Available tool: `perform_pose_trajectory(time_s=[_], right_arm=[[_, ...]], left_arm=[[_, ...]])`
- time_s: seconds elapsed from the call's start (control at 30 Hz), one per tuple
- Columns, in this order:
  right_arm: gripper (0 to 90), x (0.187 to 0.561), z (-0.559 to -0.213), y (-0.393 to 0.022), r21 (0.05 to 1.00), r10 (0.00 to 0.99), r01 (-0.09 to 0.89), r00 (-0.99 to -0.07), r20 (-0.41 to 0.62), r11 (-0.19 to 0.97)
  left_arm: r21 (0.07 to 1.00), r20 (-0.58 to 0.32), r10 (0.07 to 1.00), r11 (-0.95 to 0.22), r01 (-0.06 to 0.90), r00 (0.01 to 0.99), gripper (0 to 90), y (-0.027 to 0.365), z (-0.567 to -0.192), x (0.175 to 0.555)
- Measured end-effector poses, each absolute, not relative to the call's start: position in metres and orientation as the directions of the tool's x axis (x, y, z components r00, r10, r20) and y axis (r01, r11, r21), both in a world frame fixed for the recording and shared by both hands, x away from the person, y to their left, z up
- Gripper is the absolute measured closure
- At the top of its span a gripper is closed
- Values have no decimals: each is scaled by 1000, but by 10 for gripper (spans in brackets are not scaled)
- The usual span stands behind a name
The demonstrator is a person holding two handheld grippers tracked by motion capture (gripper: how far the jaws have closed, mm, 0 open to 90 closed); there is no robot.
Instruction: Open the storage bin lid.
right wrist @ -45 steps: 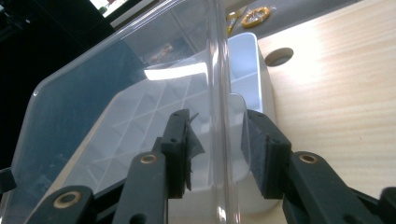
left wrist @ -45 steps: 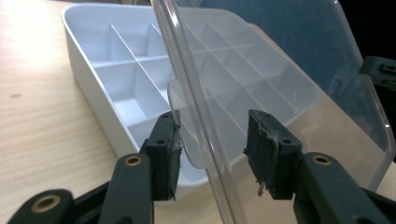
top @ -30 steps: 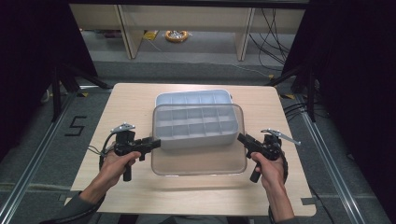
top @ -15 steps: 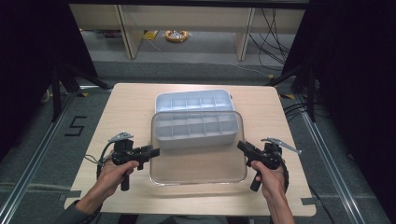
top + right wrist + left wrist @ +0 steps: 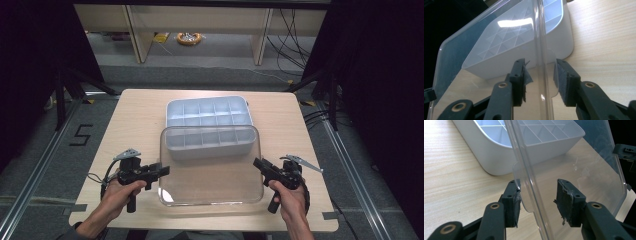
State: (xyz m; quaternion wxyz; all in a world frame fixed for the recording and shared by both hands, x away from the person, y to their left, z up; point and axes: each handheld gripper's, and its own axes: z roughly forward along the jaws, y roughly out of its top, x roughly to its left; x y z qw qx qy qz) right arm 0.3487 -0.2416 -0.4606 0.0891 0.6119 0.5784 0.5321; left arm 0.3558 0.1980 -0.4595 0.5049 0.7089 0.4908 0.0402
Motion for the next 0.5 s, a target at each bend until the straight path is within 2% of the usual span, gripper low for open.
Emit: perform_pose_trajectory(time_s=[0.03, 0.07, 0.23, 0.27, 0.3, 0.5], right_arm=[[624, 347, -460, -239, 709, 802, 623, -212, 559, -330], [625, 346, -461, -241, 727, 809, 616, -236, 538, -304], [625, 340, -462, -239, 715, 807, 624, -220, 547, -315], [625, 341, -465, -242, 743, 818, 606, -251, 518, -285], [625, 339, -464, -240, 726, 802, 615, -242, 546, -309], [625, 334, -467, -239, 719, 801, 626, -242, 548, -303]], left_arm=[[756, -434, 742, -9, 655, 512, 542, 198, -460, 355], [757, -437, 740, -5, 654, 512, 542, 198, -461, 354], [750, -443, 737, -7, 661, 511, 543, 200, -464, 350], [750, -441, 737, -11, 662, 512, 542, 200, -464, 349], [749, -440, 741, -10, 663, 508, 542, 200, -464, 348], [743, -447, 736, -13, 670, 509, 541, 202, -468, 344]])
